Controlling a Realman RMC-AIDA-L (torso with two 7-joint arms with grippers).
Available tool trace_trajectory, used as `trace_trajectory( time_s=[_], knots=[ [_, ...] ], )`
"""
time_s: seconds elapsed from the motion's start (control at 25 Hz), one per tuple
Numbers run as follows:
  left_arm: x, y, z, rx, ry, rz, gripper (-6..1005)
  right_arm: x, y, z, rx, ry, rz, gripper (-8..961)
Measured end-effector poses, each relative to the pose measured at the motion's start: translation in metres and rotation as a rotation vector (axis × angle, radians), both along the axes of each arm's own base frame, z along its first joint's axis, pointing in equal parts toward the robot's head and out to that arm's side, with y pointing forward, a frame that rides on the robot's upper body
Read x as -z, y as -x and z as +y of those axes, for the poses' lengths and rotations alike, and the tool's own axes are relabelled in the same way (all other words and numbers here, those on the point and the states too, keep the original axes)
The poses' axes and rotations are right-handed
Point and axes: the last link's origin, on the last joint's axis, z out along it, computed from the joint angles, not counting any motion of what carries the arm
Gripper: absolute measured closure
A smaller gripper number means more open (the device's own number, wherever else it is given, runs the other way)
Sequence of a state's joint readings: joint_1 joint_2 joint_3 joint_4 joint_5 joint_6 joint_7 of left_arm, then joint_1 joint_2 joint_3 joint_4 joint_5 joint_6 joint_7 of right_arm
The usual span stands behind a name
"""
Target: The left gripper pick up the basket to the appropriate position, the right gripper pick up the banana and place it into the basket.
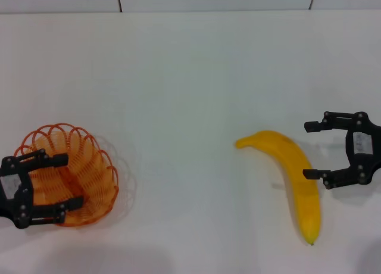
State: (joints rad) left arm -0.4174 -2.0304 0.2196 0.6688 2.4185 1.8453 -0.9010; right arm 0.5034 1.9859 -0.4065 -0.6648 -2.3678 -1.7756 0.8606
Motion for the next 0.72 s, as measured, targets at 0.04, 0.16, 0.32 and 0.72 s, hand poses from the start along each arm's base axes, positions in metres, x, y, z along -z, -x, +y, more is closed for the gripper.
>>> trace_trajectory(
  time_s=[0.04, 0.16, 0.32, 0.72],
  knots=[
    [0.000, -0.001, 0.001, 0.003, 0.000, -0.001, 109, 0.001, 0.000, 0.000, 0.000, 0.002, 0.003, 65],
    [0.001, -0.004, 0.004, 0.013, 0.001, -0.004, 109, 0.007, 0.004, 0.002, -0.002, 0.019, 0.017, 65],
    [0.001, -0.007, 0.008, 0.024, 0.005, -0.005, 109, 0.011, 0.007, 0.004, -0.010, 0.044, 0.017, 65],
    [-0.037, -0.008, 0.018, -0.092, -0.154, -0.099, 108, 0.009, 0.005, 0.004, 0.006, 0.035, 0.023, 65]
  ],
)
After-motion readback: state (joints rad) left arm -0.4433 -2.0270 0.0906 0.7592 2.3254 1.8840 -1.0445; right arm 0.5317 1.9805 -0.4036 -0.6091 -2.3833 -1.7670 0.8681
